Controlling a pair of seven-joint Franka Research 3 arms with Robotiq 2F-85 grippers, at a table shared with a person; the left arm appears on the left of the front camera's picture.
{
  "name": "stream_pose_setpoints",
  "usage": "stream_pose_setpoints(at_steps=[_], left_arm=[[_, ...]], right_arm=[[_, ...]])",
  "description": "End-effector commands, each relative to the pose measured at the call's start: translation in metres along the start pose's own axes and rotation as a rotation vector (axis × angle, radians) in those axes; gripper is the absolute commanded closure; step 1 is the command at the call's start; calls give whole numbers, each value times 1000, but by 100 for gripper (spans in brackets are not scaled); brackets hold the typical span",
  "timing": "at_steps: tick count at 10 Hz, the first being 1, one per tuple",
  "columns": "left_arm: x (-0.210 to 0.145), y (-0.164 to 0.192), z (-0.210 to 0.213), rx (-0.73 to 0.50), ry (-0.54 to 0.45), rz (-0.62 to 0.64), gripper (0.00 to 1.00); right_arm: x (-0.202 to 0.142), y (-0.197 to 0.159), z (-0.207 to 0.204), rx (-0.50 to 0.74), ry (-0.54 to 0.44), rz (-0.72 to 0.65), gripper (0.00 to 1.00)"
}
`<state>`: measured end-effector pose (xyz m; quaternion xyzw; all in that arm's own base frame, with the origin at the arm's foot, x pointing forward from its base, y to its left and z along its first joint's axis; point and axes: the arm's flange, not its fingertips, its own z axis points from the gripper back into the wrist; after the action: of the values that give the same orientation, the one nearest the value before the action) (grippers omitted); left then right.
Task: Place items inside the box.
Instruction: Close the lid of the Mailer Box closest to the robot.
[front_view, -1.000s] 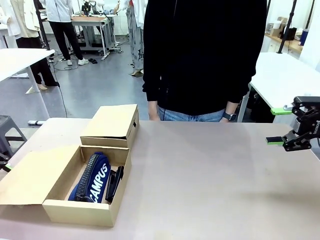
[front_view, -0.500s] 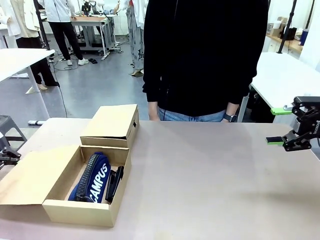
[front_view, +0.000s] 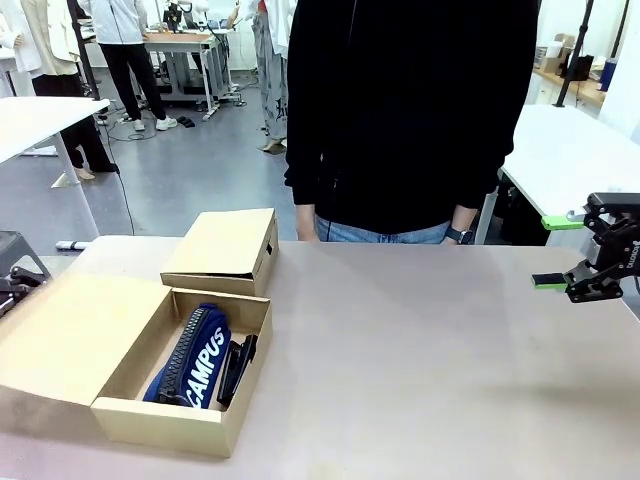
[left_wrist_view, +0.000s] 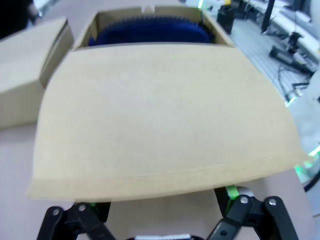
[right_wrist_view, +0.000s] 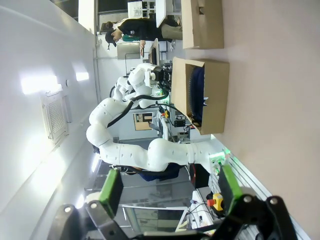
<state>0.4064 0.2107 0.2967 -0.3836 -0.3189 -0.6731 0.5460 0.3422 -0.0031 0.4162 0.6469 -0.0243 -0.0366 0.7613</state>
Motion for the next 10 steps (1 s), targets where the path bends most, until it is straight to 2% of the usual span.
stream_pose_setpoints(at_steps=[1,3,5,6,8,10], left_arm=[[-34,-66,-15,-21,-92,-118,0],[-15,-73,-12,23,-199,-152,0],[15,-83,-21,-7,-305,-205,0],[31,-88,-33,-24,-324,-232,0],[58,-92,-68,-77,-312,-254,0],[84,-84,-114,-179,-219,-282,0]], right_arm=[[-3,4,2,-4,11,-12,0],[-3,4,2,-4,11,-12,0],[-3,4,2,-4,11,-12,0],[-3,4,2,-4,11,-12,0],[-3,4,2,-4,11,-12,0],[-3,4,2,-4,11,-12,0]])
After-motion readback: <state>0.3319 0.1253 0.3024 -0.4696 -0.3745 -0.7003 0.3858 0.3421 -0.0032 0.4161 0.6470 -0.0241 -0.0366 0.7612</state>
